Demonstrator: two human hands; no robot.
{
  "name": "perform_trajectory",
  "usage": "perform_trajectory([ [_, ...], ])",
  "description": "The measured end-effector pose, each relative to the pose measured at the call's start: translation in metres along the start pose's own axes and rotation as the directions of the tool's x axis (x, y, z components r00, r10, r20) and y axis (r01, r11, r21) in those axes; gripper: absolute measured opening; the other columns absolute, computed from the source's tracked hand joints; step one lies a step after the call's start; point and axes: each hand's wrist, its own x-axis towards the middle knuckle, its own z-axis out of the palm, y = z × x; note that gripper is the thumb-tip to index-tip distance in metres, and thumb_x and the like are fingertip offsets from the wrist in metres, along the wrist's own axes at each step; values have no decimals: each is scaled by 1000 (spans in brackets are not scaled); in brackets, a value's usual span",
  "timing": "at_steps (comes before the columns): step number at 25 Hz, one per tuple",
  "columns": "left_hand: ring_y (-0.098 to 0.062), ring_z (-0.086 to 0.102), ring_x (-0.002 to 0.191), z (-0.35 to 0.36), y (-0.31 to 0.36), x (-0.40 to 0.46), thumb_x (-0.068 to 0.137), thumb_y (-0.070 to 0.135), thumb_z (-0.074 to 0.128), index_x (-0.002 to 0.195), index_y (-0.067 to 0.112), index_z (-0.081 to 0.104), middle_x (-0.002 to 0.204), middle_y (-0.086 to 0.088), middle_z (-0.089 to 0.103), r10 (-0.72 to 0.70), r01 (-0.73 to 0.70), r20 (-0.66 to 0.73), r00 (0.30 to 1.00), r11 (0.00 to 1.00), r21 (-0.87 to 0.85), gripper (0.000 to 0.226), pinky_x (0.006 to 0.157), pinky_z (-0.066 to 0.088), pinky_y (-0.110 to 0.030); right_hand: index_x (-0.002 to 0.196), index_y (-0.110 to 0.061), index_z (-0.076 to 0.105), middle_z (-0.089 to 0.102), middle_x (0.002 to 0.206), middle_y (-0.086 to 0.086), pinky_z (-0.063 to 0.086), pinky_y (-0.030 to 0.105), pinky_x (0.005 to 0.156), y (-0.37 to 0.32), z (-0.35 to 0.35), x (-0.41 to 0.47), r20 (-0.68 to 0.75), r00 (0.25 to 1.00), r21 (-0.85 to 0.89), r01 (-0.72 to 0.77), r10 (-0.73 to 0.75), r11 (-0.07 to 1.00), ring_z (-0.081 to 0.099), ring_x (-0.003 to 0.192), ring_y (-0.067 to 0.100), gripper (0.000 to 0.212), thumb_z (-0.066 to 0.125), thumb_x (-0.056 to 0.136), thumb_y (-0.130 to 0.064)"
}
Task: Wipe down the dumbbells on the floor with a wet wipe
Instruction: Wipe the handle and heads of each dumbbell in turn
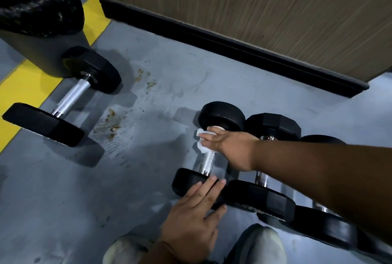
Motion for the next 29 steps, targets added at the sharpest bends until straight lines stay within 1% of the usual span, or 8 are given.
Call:
perform_trajectory([
  [5,-22,35,148,4,4,2,76,20,60,104,21,78,156,-6,44,-5,6,-36,999,1000,2,33,114,38,-39,160,-30,24,8,169,-15,13,35,127,-16,16,-10,42,986,54,158,-160,986,-4,156,10,76,55,95,-6],
  [10,-22,34,149,1,2,2,72,25,59,107,22,76,156,-8,44,26,-27,21,999,999,38,39,115,36,-40,162,-26,20,5,169,-13,11,32,127,7,-5,4,46,998,-10,-36,37,999,-3,157,13,86,53,87,0],
  [16,-22,38,147,-25,-34,14,81,30,47,123,29,70,154,-4,47,306,-353,229,924,912,208,47,121,24,-43,155,-32,37,27,165,-15,23,37,125,-21,25,2,18,992,-51,128,-128,990,11,156,13,65,56,95,-20],
  [20,-28,36,147,-62,-84,21,82,23,61,133,16,62,154,-9,47,423,-481,293,857,861,164,52,120,31,-49,159,-30,29,19,168,-12,22,33,125,7,2,7,-14,1000,-78,-24,23,997,10,156,14,73,50,93,-7],
  [23,-30,45,142,-106,-138,25,77,16,53,137,4,58,149,-15,52,260,-329,260,930,903,276,61,118,34,-50,157,-29,34,22,167,-11,13,26,126,-6,4,-2,-42,998,-43,47,-49,998,10,157,16,68,50,94,-6],
  [25,-31,48,139,-143,-180,19,78,18,45,137,2,58,147,-16,53,105,-203,239,965,879,432,63,121,27,-46,155,-32,37,24,166,-16,22,28,124,-25,13,-7,-36,994,5,105,-104,994,9,156,13,64,49,96,-10],
  [27,-29,33,148,-179,-221,5,83,30,40,141,2,55,151,-15,48,-82,-70,233,969,815,575,66,126,12,-42,154,-36,37,24,165,-21,31,33,121,-28,20,-6,-55,990,35,133,-131,991,8,156,9,63,46,96,-13],
  [29,-23,10,155,-208,-252,-10,84,47,37,147,5,49,158,-14,37,-312,100,197,929,726,680,76,126,-3,-38,152,-36,40,28,163,-22,35,34,119,-21,26,-5,-80,986,39,148,-144,988,10,154,5,63,43,93,-14],
])
